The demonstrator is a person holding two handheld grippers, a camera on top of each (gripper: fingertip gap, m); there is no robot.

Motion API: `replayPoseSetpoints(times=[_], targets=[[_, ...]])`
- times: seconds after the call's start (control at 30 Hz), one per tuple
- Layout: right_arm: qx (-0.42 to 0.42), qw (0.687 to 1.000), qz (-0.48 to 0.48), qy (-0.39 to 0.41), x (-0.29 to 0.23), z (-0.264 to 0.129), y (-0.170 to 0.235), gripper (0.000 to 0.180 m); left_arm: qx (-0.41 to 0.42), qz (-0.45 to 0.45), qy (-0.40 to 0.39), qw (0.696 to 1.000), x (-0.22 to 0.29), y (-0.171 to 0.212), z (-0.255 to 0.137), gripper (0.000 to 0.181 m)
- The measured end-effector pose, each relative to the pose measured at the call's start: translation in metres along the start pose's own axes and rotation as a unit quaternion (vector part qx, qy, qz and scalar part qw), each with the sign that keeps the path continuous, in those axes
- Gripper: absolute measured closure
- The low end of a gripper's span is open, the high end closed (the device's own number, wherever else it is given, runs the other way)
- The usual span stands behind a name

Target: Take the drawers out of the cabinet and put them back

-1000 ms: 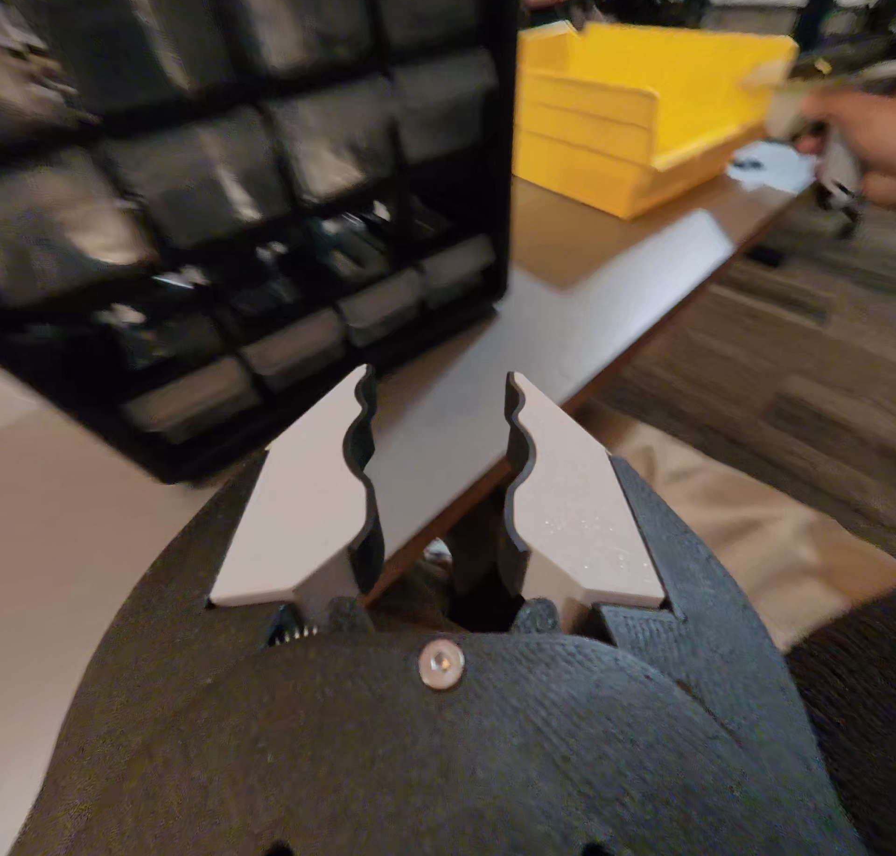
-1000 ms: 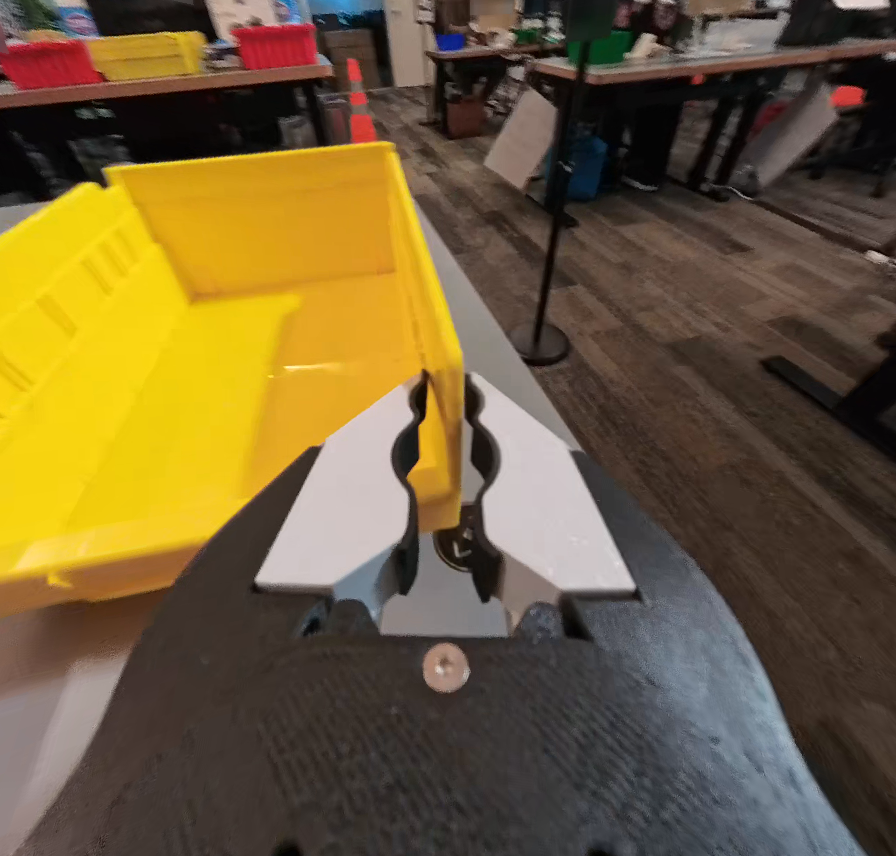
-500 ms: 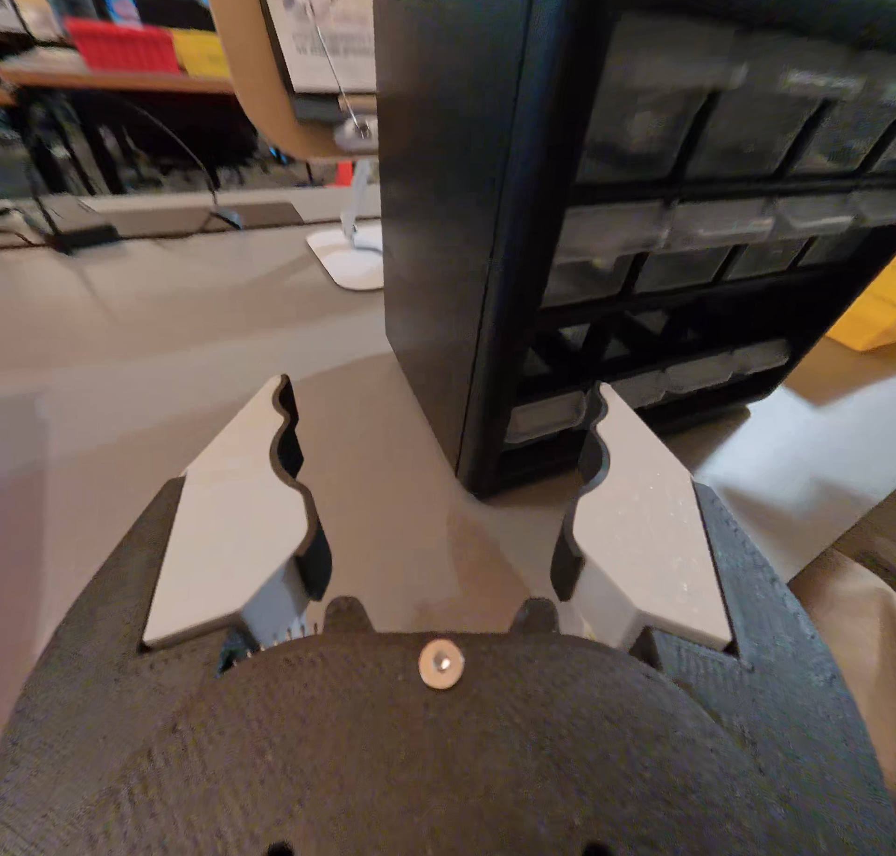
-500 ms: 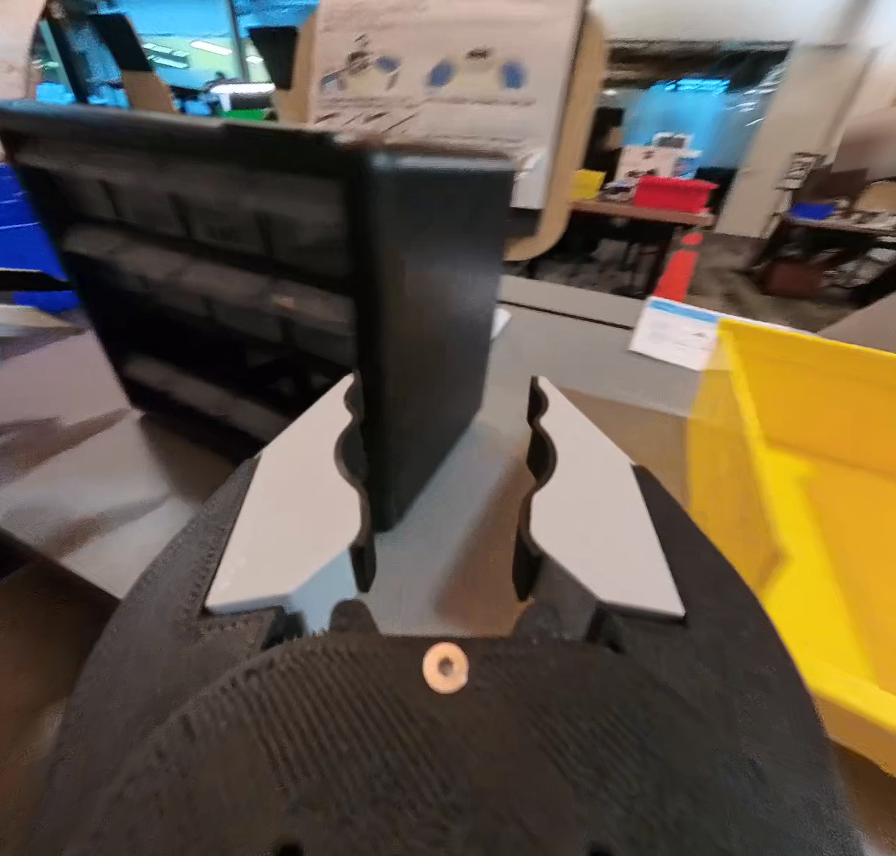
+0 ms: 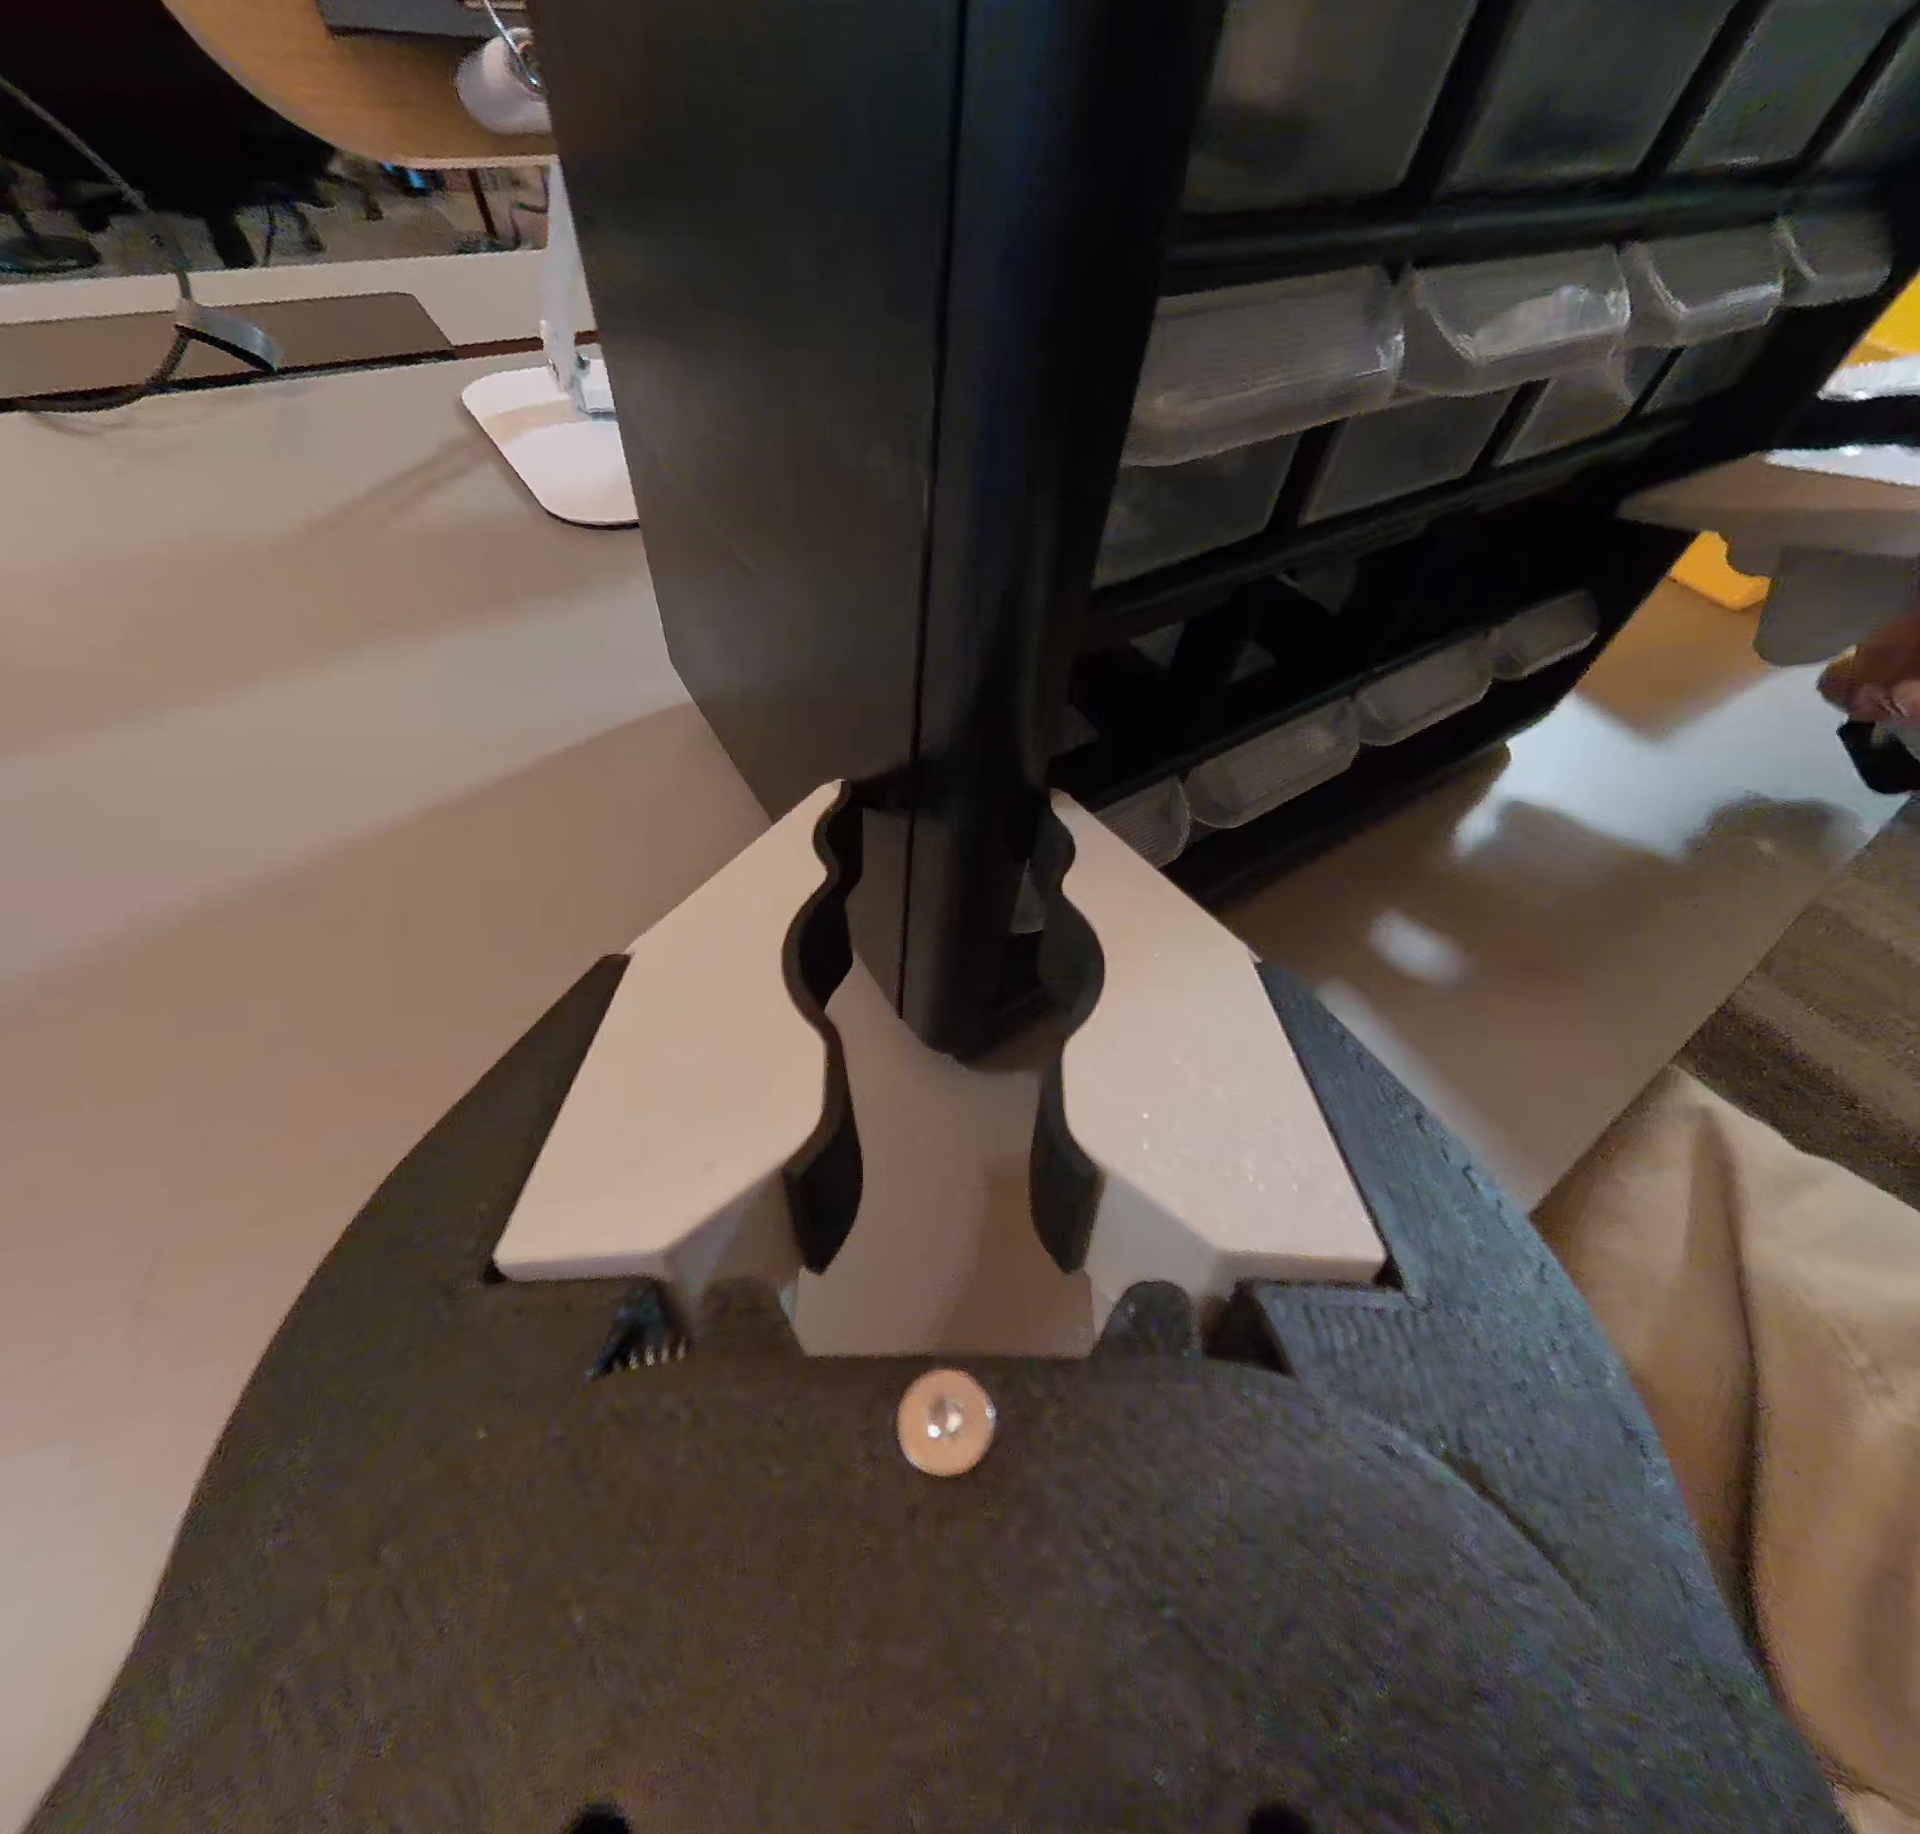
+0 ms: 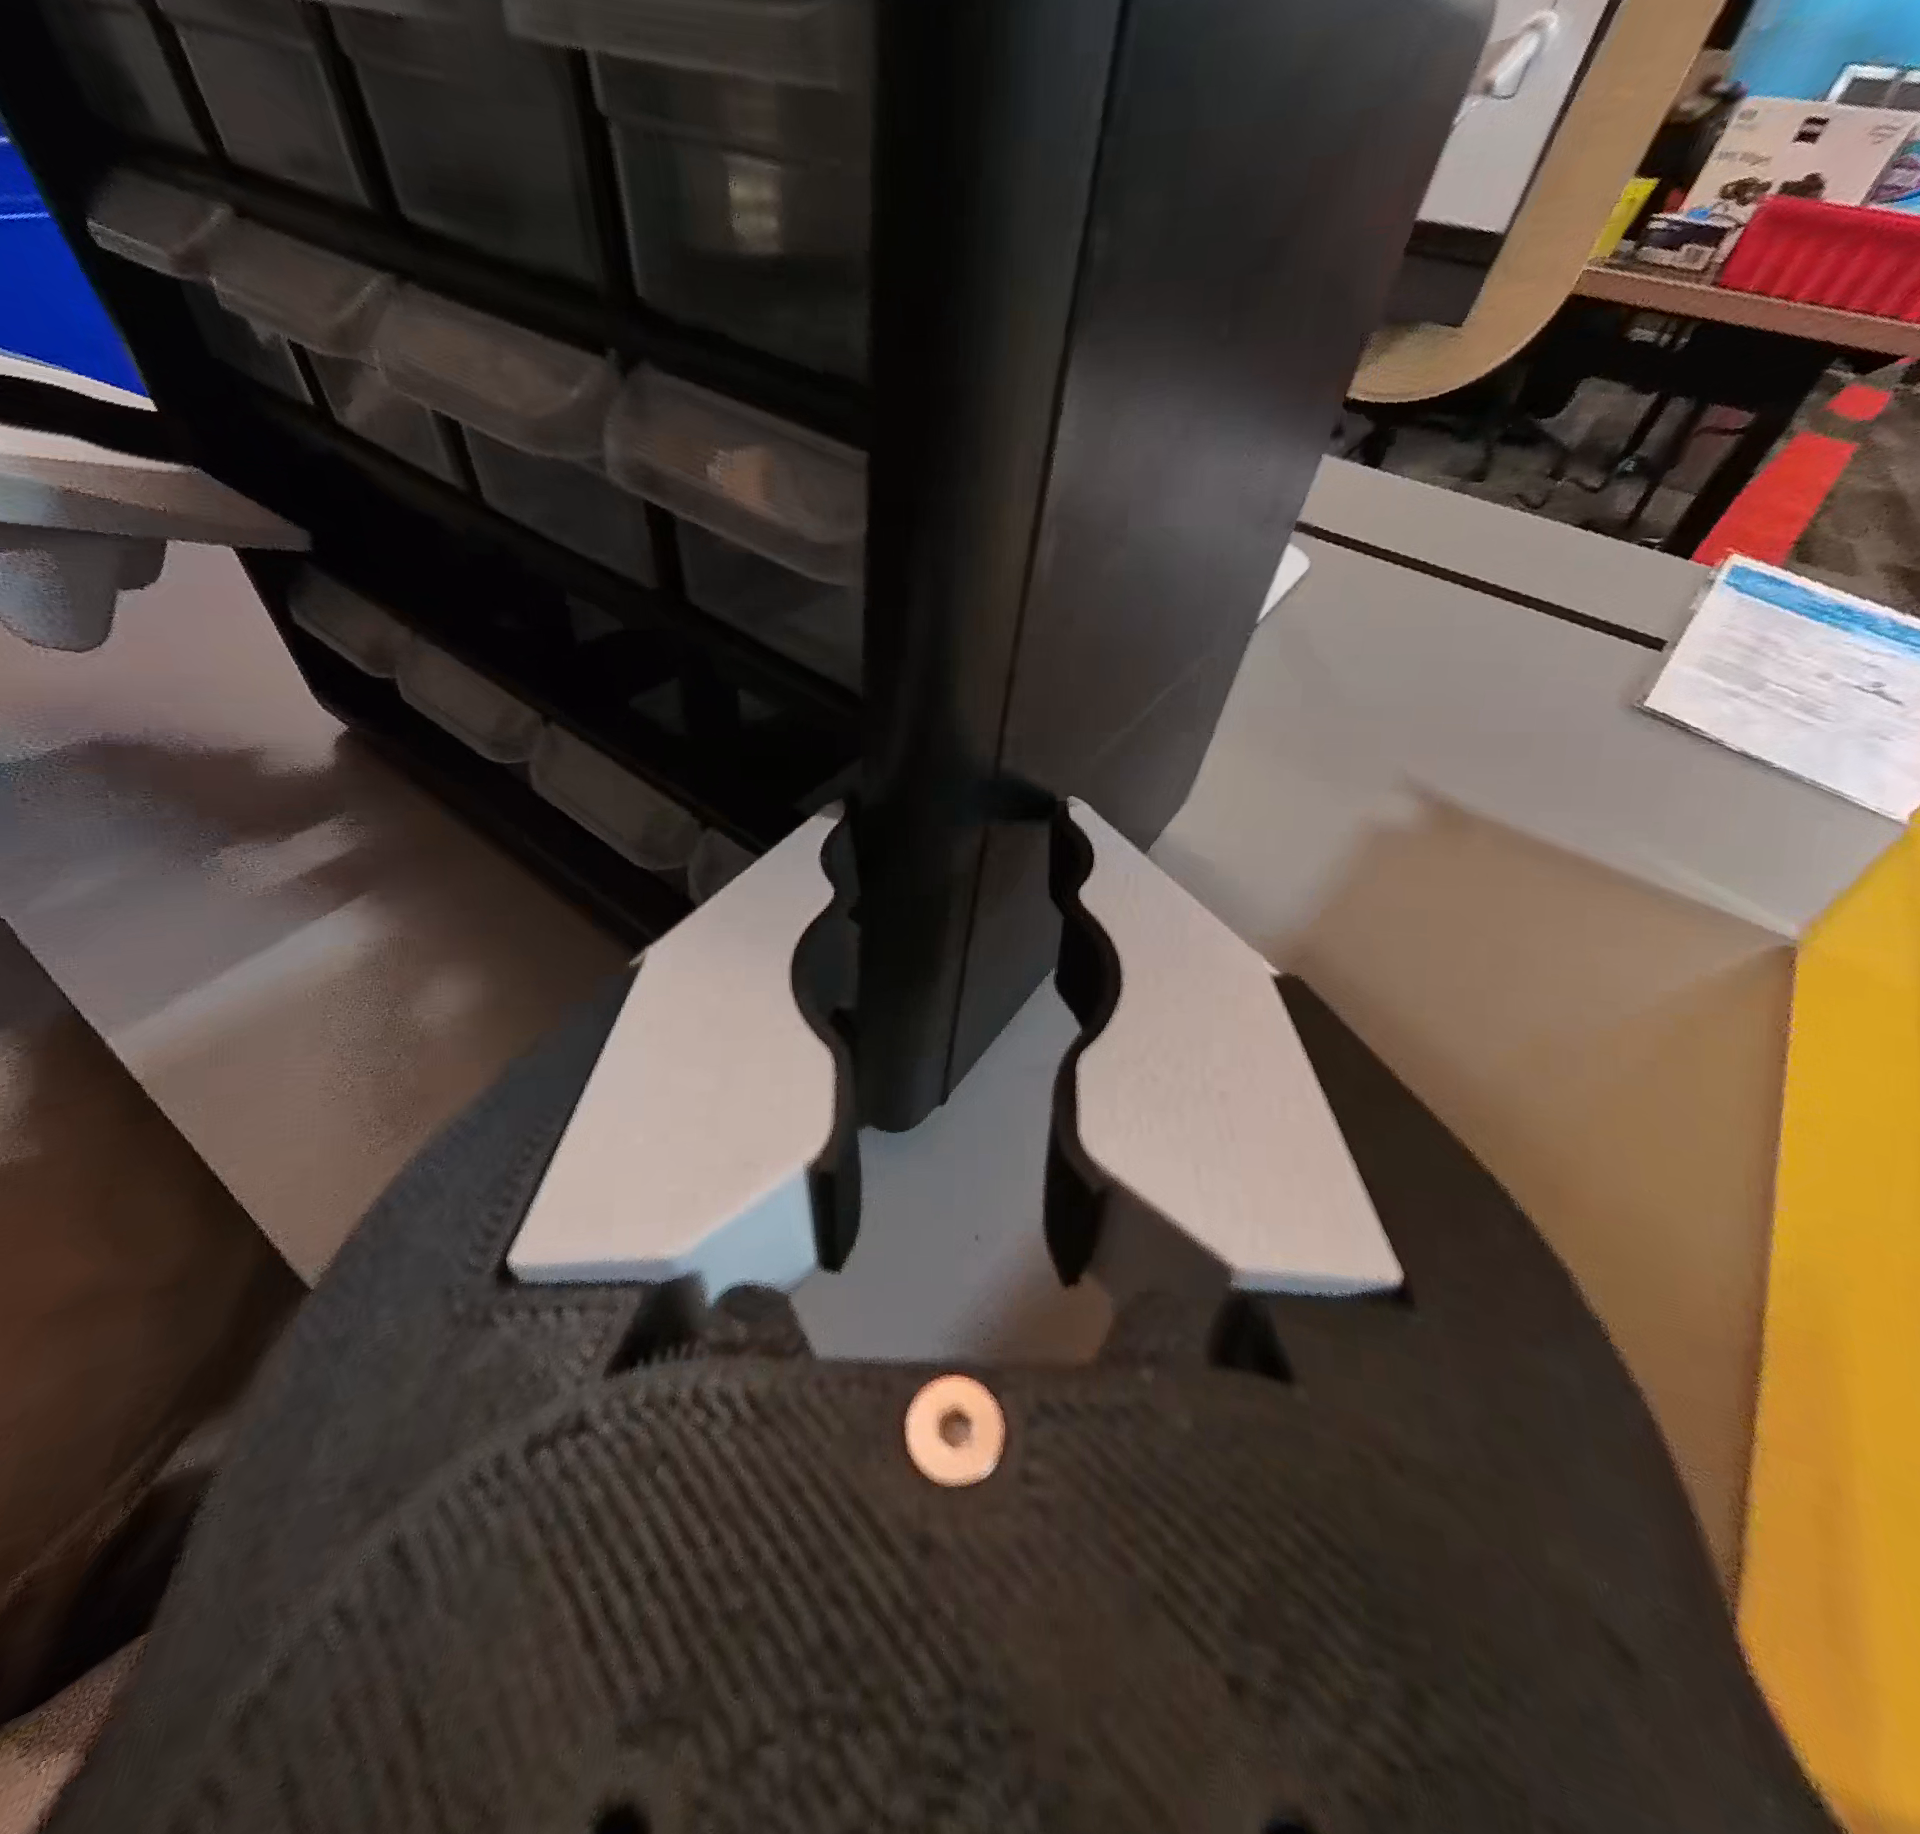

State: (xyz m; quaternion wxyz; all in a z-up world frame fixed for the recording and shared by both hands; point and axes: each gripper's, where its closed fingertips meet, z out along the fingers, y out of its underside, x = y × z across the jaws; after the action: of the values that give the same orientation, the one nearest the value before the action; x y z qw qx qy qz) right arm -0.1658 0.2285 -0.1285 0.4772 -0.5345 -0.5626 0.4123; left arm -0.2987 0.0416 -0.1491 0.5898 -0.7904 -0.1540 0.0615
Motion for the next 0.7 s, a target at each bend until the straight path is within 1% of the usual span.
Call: replayPoseSetpoints(times=[0.17,0.47,0.7], targets=[[-0.002,0.999,0.017,-0.028,0.007,0.000,0.001,0.147,-0.008,0.026,-0.003,1.000,0.016,0.005,-0.011,0.150],[-0.023,0.999,0.009,-0.037,-0.004,-0.014,0.003,0.146,-0.007,0.029,0.024,0.999,0.021,0.008,-0.021,0.150],[-0.018,0.999,0.016,-0.037,-0.010,-0.021,0.004,0.146,-0.014,0.021,0.042,0.999,0.021,0.008,-0.022,0.150]])
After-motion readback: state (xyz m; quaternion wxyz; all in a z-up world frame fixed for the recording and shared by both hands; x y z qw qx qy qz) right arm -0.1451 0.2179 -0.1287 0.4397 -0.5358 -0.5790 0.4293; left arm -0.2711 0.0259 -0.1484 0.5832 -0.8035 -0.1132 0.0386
